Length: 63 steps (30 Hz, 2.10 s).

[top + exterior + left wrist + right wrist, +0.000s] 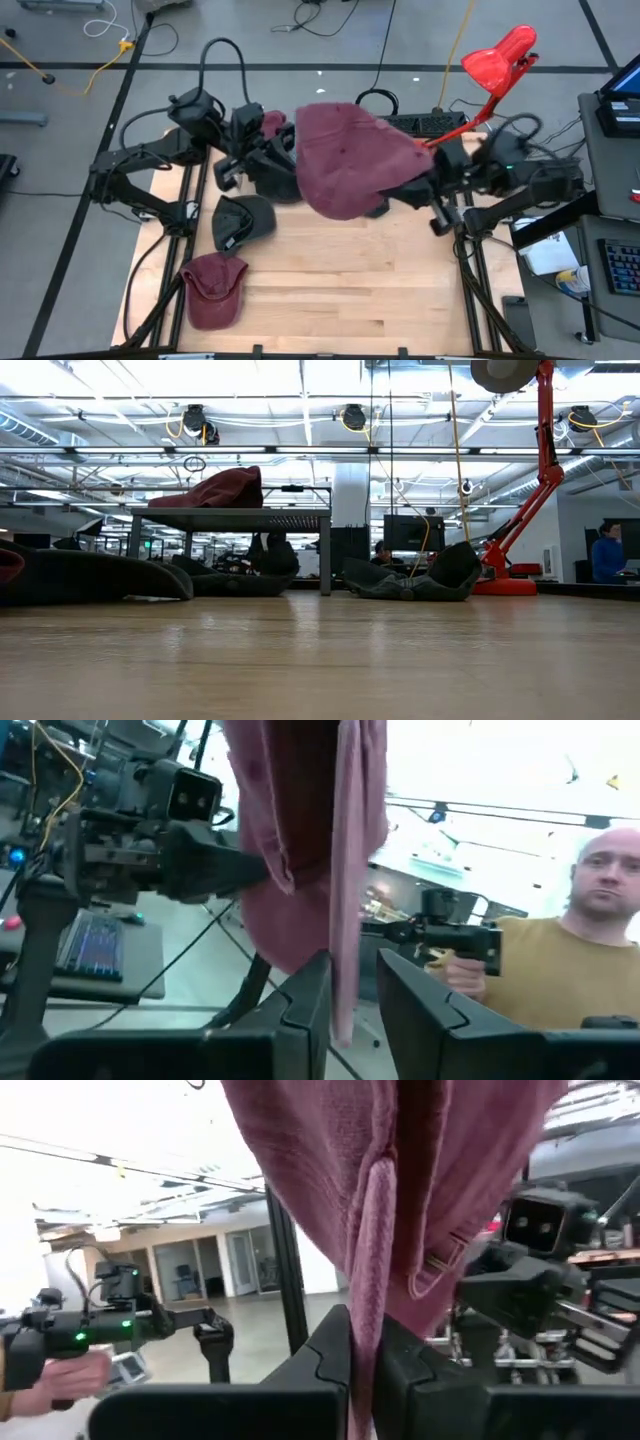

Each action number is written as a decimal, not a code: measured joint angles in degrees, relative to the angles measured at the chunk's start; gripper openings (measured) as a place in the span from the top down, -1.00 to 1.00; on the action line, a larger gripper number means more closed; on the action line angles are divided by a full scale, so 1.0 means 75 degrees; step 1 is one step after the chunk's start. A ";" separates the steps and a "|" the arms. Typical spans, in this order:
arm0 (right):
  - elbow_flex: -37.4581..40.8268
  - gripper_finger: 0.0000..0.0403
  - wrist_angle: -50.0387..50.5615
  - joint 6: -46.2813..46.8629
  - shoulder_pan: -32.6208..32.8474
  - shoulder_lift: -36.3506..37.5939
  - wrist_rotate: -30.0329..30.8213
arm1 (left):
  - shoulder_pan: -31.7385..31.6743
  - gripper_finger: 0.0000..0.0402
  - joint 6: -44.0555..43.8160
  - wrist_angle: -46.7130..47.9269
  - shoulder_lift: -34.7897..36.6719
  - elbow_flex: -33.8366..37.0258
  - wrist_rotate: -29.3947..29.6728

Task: Pick & Place hat
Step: Stack the top red cap on top of the red cap on the shelf

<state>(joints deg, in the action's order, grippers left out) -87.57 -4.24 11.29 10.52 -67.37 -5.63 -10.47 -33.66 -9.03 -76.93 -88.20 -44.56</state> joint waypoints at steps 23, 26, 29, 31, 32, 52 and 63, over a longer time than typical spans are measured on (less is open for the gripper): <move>-0.0009 0.98 0.3763 -0.2276 0.0126 0.0521 0.4414 | -0.1334 0.56 -0.3227 0.1460 0.0243 -0.0009 0.0979; -0.0007 0.98 0.3921 -0.2659 0.0129 0.0305 0.4910 | -0.1373 0.56 -0.3326 0.2324 0.0412 -0.0009 0.1358; -0.0007 0.98 0.4020 -0.3018 0.0129 0.0064 0.5351 | -0.1393 0.56 -0.3329 0.3128 0.0638 -0.0006 0.1853; -0.0009 0.98 0.4056 -0.3203 0.0129 -0.0137 0.5509 | -0.1395 0.56 -0.3332 0.3624 0.0841 -0.0006 0.2225; -0.0009 0.98 0.4081 -0.3295 0.0126 -0.0247 0.5580 | -0.1395 0.56 -0.3349 0.3764 0.0924 -0.0006 0.2408; -0.0009 0.98 0.3861 -0.4262 -0.0067 -0.1942 0.5919 | -0.0350 0.56 -0.3577 0.5419 0.1507 -0.0009 0.4558; -0.0012 0.98 0.3854 -0.4193 -0.0206 -0.2022 0.5517 | -0.0050 0.56 -0.3026 0.5393 0.1234 -0.0008 0.4666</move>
<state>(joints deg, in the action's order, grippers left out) -87.66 24.67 -20.15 8.97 -82.53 35.75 -10.84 -56.36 31.42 -67.68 -88.26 -9.56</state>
